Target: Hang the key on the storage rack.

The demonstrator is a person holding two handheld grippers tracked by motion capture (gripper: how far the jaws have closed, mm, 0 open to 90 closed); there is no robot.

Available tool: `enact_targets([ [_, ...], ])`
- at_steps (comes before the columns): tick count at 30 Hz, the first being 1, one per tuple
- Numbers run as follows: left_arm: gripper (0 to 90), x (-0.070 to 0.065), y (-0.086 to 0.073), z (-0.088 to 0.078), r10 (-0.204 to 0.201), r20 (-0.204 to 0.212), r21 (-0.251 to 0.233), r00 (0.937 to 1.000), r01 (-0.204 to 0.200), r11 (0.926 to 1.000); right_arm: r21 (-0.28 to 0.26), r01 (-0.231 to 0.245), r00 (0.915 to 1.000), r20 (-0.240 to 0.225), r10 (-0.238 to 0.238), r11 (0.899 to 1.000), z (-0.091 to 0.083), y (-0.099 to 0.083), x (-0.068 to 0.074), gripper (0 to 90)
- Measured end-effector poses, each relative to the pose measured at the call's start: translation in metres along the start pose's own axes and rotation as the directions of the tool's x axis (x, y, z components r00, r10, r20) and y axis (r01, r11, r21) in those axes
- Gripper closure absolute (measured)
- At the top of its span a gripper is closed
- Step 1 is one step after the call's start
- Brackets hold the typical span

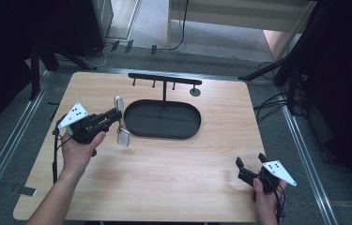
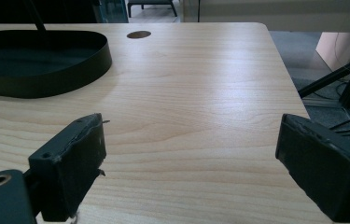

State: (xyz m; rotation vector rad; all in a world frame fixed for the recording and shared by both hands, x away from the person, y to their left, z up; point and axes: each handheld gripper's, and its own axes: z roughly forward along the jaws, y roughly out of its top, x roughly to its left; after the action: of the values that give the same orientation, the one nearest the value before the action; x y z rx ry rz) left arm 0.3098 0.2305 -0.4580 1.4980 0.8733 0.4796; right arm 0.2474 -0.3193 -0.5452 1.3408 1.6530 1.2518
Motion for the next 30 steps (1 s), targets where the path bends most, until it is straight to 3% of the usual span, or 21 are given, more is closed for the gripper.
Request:
enact_targets([
  [2, 77.0, 0.002, 0.001, 0.003, -0.005, 0.016, -0.003, 0.9999, 0.005, 1.0000, 0.000, 0.001, 1.0000, 0.000, -0.001, 1.000, 0.000, 0.000, 0.000, 8.3],
  [8, 77.0, 0.001, 0.006, 0.016, 0.031, 0.049, -0.023, 0.9983, -0.030, 0.9993, 0.000, 0.001, 1.0000, 0.000, -0.001, 1.000, 0.000, 0.000, 0.000, 8.3],
  [12, 77.0, 0.004, 0.011, 0.027, 0.019, 0.098, -0.050, 0.9950, -0.015, 0.9986, 0.000, 0.000, 1.0000, 0.000, 0.000, 1.000, 0.000, 0.000, 0.000, 8.3],
  [18, 77.0, 0.009, 0.015, 0.043, 0.029, 0.086, -0.021, 0.9958, -0.027, 0.9994, 0.000, -0.001, 1.0000, 0.000, 0.001, 1.000, 0.000, 0.000, 0.000, 8.3],
  [24, 77.0, 0.019, 0.012, 0.057, 0.003, 0.069, 0.010, 0.9976, -0.004, 0.9999, -0.001, -0.001, 1.0000, -0.001, 0.001, 1.000, 0.000, 0.000, -0.001, 8.3],
  [30, 77.0, 0.028, 0.012, 0.069, -0.026, 0.063, 0.010, 0.9976, 0.026, 0.9996, -0.001, -0.002, 1.0000, 0.000, 0.002, 1.000, 0.000, 0.000, -0.001, 8.3],
])
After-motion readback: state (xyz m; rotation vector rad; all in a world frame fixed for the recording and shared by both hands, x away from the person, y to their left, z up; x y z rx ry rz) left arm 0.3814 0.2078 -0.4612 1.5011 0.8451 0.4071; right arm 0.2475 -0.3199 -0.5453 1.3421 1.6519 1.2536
